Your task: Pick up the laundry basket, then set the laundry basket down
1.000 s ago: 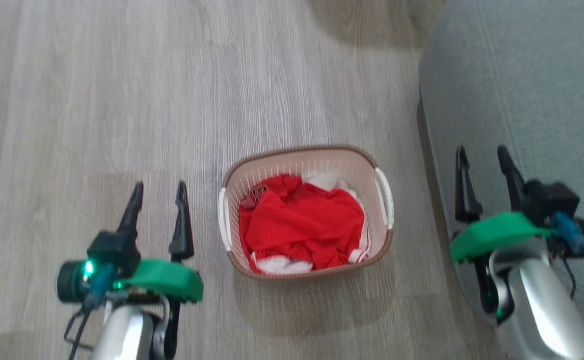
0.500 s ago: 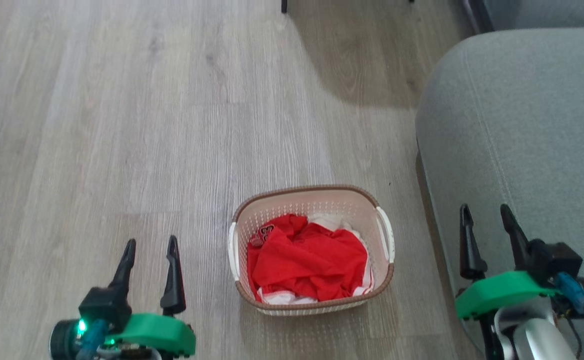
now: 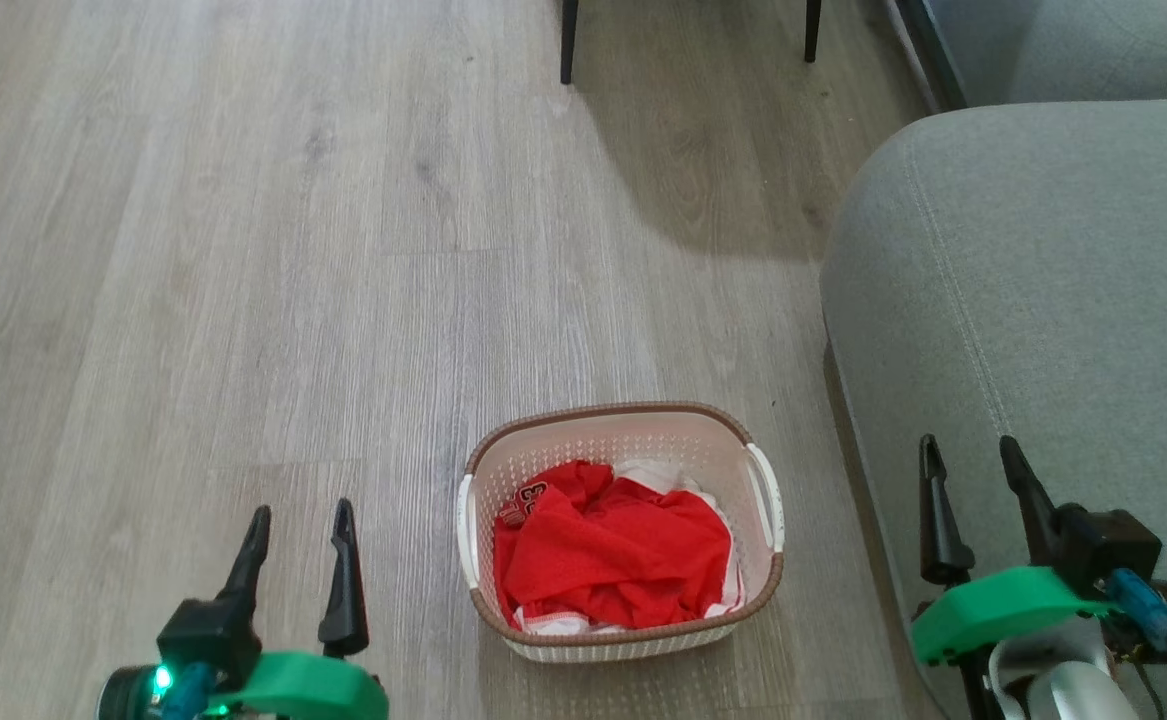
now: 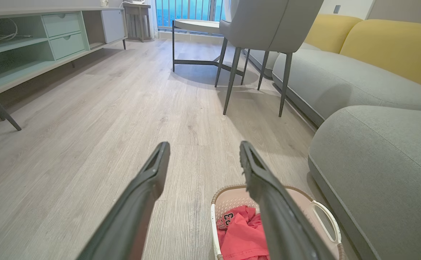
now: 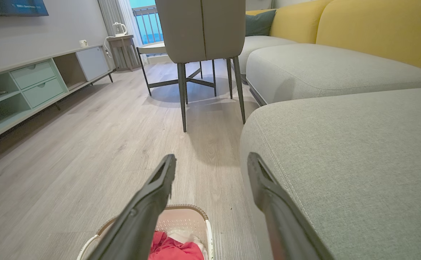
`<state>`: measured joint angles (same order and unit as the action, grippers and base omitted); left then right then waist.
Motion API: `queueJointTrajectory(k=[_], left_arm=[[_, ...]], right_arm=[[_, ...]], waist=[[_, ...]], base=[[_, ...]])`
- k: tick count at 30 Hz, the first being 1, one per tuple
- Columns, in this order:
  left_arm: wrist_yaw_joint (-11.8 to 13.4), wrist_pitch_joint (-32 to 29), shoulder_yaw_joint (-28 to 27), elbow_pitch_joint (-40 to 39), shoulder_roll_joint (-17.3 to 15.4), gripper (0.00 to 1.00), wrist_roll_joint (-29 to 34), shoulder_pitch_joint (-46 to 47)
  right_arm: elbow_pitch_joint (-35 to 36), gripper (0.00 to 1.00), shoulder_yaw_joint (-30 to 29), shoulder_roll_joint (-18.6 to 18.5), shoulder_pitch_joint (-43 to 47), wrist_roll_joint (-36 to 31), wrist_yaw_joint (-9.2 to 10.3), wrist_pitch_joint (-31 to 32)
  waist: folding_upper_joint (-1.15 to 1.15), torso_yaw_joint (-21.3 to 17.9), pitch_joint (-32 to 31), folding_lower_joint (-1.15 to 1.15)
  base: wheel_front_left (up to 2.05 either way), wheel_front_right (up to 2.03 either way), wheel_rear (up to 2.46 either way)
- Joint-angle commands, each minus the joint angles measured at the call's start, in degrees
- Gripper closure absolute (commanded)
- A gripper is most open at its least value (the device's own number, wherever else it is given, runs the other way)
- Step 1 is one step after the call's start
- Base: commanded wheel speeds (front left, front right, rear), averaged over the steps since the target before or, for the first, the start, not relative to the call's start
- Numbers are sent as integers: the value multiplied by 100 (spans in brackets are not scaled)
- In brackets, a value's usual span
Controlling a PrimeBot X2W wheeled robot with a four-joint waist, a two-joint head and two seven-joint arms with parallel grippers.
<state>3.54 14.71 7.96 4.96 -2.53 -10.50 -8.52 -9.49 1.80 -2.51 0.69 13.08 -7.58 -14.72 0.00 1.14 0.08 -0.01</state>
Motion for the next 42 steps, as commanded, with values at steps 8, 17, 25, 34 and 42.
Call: queueJointTrajectory(k=[8,17,25,34,42], left_arm=[[-3,-3,-31,328,22,100,-15,-194],[-58,-93,-71,401,-8,100,-525,-142],[-133,-199,-123,451,-41,100,-1082,-26],[-216,-321,-186,502,-73,100,-1701,100],[-287,-434,-248,535,-97,100,-2247,210]], right_arm=[[-370,100,25,25,79,5,0,3],[-430,100,13,1,73,494,1,100],[-434,100,-12,-26,20,1027,1,212],[-434,100,-46,-51,-36,1619,2,342],[-434,100,-82,-69,-86,2142,2,461]], waist=[[0,-9,-51,1],[0,-16,-47,1],[0,-22,-44,1],[0,-30,-40,1],[0,-36,-36,1]], base=[[0,0,0],[0,0,0],[0,0,0],[0,0,0],[0,0,0]])
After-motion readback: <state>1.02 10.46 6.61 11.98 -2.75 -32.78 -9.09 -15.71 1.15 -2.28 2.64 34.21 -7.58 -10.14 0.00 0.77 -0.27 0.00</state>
